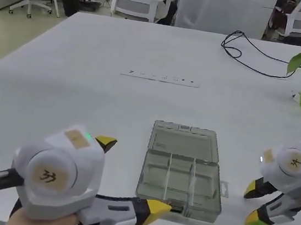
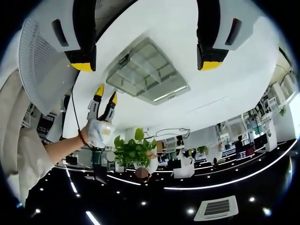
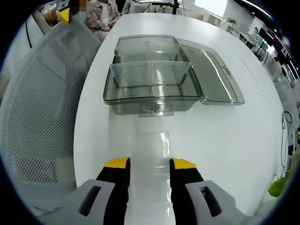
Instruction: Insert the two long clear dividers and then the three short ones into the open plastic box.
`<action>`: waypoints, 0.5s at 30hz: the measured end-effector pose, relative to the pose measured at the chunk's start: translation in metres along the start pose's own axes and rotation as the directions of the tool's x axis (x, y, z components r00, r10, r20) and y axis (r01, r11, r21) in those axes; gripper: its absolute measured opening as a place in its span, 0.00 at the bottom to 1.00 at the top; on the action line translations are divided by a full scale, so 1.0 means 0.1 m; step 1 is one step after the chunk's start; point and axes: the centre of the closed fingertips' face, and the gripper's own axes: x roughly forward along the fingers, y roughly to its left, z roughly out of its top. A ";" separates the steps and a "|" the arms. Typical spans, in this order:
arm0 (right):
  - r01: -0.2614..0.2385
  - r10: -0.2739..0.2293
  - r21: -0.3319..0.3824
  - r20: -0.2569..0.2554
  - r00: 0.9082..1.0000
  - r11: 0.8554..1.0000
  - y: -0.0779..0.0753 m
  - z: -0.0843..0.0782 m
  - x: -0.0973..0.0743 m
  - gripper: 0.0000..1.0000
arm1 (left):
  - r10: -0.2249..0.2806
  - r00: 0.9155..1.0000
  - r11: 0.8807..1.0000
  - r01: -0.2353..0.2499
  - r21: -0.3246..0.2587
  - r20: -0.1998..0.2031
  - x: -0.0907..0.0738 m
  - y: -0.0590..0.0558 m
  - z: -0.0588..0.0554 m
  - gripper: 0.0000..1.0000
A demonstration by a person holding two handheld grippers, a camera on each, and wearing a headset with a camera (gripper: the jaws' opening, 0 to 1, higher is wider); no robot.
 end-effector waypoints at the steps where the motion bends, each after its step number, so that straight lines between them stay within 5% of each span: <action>1: -0.001 0.001 0.001 0.001 1.000 1.000 0.00 0.00 0.00 0.34 | 0.000 1.000 1.000 0.000 -0.002 0.001 0.00 0.00 0.00 0.90; 15: 0.026 -0.027 0.031 0.021 0.999 0.999 0.00 0.00 -0.01 0.32 | 0.000 1.000 1.000 0.000 -0.013 0.005 -0.03 -0.02 0.00 0.87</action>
